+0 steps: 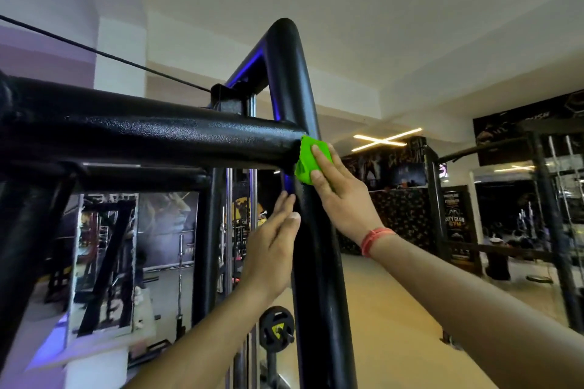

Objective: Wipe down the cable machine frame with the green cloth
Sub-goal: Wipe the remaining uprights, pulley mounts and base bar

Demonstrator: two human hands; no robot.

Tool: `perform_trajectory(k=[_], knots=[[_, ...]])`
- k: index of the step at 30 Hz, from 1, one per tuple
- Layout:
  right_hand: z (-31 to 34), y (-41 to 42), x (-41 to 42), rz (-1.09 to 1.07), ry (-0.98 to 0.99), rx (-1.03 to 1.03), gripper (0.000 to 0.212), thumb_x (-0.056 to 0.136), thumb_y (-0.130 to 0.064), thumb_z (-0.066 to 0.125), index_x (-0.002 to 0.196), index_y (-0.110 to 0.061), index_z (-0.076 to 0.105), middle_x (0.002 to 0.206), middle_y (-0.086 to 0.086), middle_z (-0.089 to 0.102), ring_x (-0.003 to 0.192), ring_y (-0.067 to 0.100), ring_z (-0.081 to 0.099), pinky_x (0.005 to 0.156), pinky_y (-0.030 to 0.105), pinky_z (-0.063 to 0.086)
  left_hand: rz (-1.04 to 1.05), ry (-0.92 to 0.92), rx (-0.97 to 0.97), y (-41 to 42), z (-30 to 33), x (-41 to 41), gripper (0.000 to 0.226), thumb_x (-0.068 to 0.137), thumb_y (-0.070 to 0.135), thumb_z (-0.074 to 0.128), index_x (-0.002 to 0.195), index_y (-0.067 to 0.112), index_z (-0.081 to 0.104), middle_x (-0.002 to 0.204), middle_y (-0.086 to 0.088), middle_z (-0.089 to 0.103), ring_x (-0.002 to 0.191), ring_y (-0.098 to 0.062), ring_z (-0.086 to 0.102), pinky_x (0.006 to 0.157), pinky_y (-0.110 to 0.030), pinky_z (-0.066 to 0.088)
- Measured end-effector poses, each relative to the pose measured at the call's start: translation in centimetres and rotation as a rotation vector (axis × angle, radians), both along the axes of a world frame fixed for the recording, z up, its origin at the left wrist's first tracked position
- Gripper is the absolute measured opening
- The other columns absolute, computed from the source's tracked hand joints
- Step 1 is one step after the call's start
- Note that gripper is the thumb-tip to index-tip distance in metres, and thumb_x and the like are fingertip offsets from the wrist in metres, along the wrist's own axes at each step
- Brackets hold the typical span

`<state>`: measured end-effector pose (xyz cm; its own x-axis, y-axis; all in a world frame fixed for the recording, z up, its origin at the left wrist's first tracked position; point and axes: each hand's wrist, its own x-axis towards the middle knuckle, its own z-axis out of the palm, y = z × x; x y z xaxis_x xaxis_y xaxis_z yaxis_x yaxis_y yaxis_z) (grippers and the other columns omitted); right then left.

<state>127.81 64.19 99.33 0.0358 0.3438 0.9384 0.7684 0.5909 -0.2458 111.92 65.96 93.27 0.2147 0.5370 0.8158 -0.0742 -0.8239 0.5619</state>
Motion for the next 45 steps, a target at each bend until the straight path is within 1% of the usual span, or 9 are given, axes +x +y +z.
perform_trajectory(k=[4,11,16,21,27,32,36,41,45], knots=[[-7.7,-1.6,1.5,-0.009,-0.135,-0.072,0.050,0.103,-0.046,0.045,0.151,-0.054,0.030,0.167,-0.015,0.014,0.149,-0.002,0.021,0.122,0.023,0.024,-0.041,0.024,-0.010,-0.7,-2.5,-0.3,0.042,0.107,0.025,0.043,0.148,0.019,0.046,0.154,0.016,0.039,0.136,0.021,0.030,0.111,-0.001,0.021],[-7.1,-1.2,0.8,-0.004,-0.045,-0.060,0.051,0.105,-0.042,0.047,0.153,-0.048,0.030,0.167,-0.011,0.014,0.151,0.003,0.016,0.124,0.033,0.024,-0.061,-0.034,-0.088,-0.8,-5.4,-0.1,0.056,0.096,0.043,0.040,0.147,0.021,0.050,0.155,0.017,0.042,0.142,0.009,0.033,0.125,-0.037,0.023],[-15.6,-2.7,1.1,-0.030,-0.153,-0.119,0.051,0.101,-0.056,0.036,0.150,-0.060,0.023,0.167,-0.021,0.000,0.153,0.006,0.017,0.120,0.036,0.033,-0.058,-0.007,-0.077,-0.9,-8.0,-0.4,0.056,0.097,0.042,0.040,0.148,0.022,0.047,0.156,0.017,0.040,0.141,0.012,0.032,0.124,-0.028,0.023],[-11.3,-1.0,0.1,-0.025,0.041,-0.016,0.050,0.106,-0.039,0.044,0.154,-0.044,0.031,0.168,-0.009,0.014,0.150,0.011,0.028,0.119,0.040,0.036,-0.068,-0.029,-0.099,-0.7,-9.0,0.0,0.053,0.099,0.042,0.039,0.148,0.024,0.048,0.155,0.019,0.040,0.142,0.011,0.031,0.125,-0.033,0.023],[-19.7,-1.5,-0.2,0.002,-0.002,-0.025,0.049,0.107,-0.033,0.046,0.155,-0.035,0.034,0.169,-0.012,0.007,0.155,0.012,0.013,0.121,0.049,0.031,-0.110,-0.054,-0.126,-0.6,-11.5,0.0,0.051,0.099,0.044,0.043,0.147,0.027,0.048,0.155,0.021,0.040,0.144,0.008,0.030,0.125,-0.038,0.022],[-14.6,-0.9,0.1,0.045,0.137,-0.070,0.049,0.107,-0.037,0.043,0.153,-0.044,0.028,0.167,-0.015,0.012,0.150,-0.007,0.012,0.124,0.037,0.026,-0.114,-0.068,-0.130,-0.9,-12.1,0.5,0.052,0.099,0.043,0.041,0.148,0.027,0.046,0.155,0.022,0.040,0.144,0.008,0.030,0.126,-0.037,0.021],[-20.1,-2.1,0.0,0.071,0.112,-0.092,0.052,0.108,-0.030,0.044,0.156,-0.038,0.026,0.168,-0.013,0.009,0.153,0.003,0.014,0.123,0.030,0.025,-0.125,-0.069,-0.161,-1.3,-13.9,0.5,0.058,0.095,0.051,0.042,0.149,0.028,0.047,0.155,0.024,0.039,0.145,0.007,0.029,0.125,-0.042,0.023],[-20.9,-2.6,0.2,0.103,0.162,-0.184,0.052,0.108,-0.031,0.043,0.154,-0.042,0.022,0.167,-0.013,0.016,0.146,-0.014,0.015,0.115,0.007,0.020,-0.136,-0.066,-0.196,-2.1,-16.1,0.6,0.057,0.098,0.045,0.041,0.151,0.024,0.044,0.155,0.025,0.037,0.144,0.009,0.029,0.125,-0.038,0.024],[-17.9,-1.6,0.1,0.086,0.240,-0.153,0.052,0.108,-0.034,0.041,0.157,-0.037,0.023,0.165,-0.014,0.021,0.150,-0.006,0.014,0.125,0.027,0.018,-0.140,-0.115,-0.228,-2.3,-16.3,1.1,0.061,0.095,0.048,0.045,0.150,0.022,0.046,0.154,0.024,0.041,0.144,0.008,0.031,0.125,-0.038,0.023]])
